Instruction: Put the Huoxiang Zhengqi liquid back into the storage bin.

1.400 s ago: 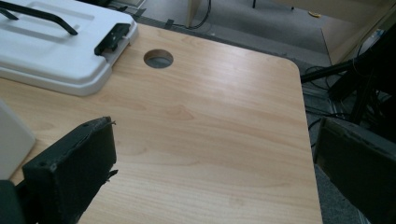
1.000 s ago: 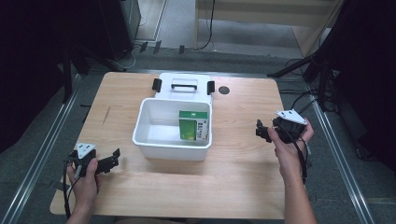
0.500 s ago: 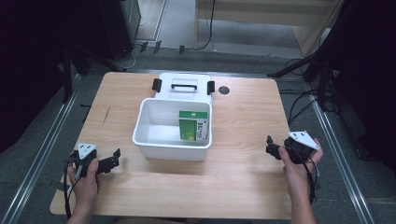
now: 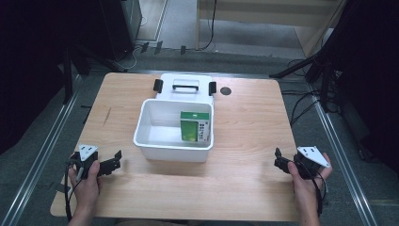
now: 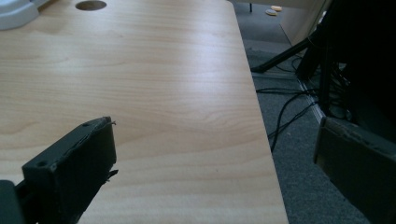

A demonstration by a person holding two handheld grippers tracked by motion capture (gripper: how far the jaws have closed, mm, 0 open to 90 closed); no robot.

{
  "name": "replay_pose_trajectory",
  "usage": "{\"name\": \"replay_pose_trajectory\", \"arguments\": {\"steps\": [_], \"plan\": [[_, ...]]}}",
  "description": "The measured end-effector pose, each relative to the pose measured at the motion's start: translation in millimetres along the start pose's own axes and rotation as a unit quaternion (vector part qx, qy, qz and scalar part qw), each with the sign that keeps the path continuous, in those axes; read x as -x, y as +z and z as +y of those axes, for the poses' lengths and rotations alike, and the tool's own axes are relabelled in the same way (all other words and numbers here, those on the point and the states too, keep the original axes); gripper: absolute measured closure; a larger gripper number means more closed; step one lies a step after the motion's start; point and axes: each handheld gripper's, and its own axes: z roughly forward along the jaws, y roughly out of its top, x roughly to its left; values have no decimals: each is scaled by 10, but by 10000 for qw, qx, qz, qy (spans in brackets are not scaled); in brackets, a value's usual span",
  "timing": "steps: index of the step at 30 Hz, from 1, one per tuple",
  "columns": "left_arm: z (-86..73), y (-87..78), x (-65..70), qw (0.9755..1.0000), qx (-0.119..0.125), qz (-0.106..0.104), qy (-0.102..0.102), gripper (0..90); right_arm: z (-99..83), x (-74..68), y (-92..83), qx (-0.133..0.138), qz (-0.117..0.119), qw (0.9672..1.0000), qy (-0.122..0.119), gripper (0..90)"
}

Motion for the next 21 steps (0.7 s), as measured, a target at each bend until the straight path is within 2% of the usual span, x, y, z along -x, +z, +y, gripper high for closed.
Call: {"name": "replay_pose_trajectory", "arguments": {"steps": [8,21], "plan": [[-1,0,3,10000,10,-6,-3,21,-192,118,-107,-64,-61,9999,135,0],[-3,-3,5,10000,27,-2,-3,21,-396,289,-298,-31,-166,9997,180,0]]}}
